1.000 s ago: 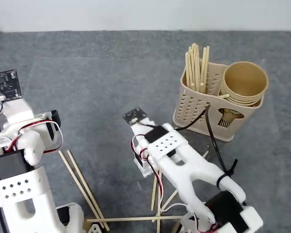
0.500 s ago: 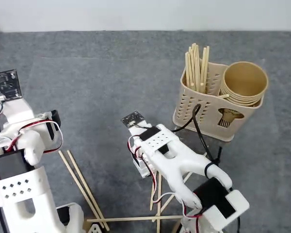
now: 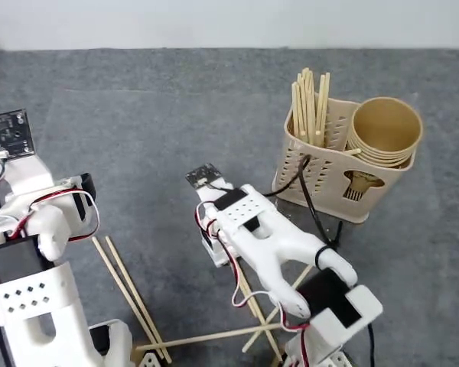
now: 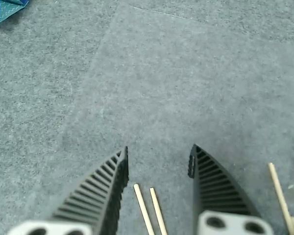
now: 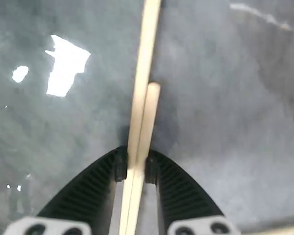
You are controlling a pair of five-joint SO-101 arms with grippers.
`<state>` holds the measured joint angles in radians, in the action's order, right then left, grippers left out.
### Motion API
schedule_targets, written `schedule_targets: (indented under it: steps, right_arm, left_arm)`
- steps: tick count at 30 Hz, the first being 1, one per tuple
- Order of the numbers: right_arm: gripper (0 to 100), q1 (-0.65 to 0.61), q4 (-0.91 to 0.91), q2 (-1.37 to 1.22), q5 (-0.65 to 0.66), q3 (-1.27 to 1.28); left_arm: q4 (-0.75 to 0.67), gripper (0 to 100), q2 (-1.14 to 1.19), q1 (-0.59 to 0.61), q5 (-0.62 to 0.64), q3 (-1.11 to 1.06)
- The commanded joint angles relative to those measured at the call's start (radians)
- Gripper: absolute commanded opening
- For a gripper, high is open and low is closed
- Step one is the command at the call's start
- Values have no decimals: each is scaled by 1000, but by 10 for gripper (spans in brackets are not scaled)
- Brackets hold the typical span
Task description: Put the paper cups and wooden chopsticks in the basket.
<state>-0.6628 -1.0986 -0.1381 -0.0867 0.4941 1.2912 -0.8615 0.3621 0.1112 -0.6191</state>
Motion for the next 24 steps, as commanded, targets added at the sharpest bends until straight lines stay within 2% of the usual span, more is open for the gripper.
schedule_targets:
  steps: [1,18,24]
  right_arm:
    - [9,-18,-38,-8,-2,-149]
    - [9,-15,-527,-8,3,-962]
    - [9,-10,-702,-5,60,-1324]
  left_arm:
    - [-20,199,-21,5,-8,5]
    - [-20,199,-21,5,-8,4]
    - [-20,199,-21,5,-8,4]
